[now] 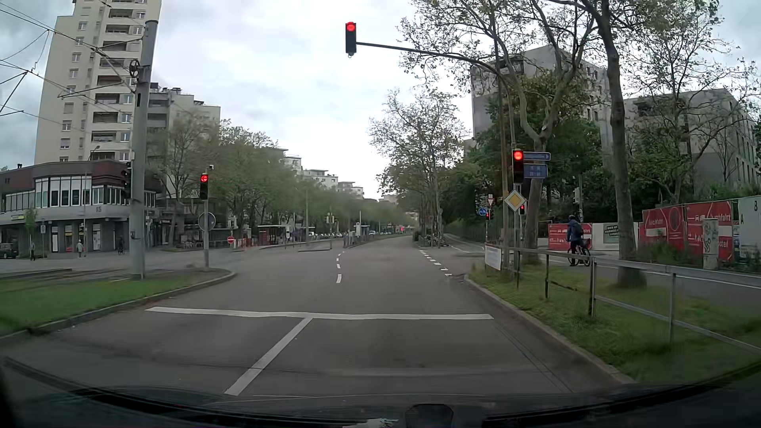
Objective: Follow the waypoints while adhering to traffic rules and regulations
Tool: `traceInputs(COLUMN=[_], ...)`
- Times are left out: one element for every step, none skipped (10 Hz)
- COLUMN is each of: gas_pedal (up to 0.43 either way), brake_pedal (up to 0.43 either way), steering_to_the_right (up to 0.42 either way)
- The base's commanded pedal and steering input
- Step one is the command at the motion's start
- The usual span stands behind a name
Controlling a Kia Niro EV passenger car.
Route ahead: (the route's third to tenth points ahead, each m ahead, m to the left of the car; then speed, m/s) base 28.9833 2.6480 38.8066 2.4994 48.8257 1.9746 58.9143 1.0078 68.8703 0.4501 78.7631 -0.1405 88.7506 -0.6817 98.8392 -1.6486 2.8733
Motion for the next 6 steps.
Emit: traceInputs(gas_pedal=[0.000,0.000,0.000,0.000,0.000,0.000], brake_pedal=[0.201,0.207,0.201,0.201,0.201,0.189], steering_to_the_right=[0.009,0.013,0.014,0.014,0.014,0.014])
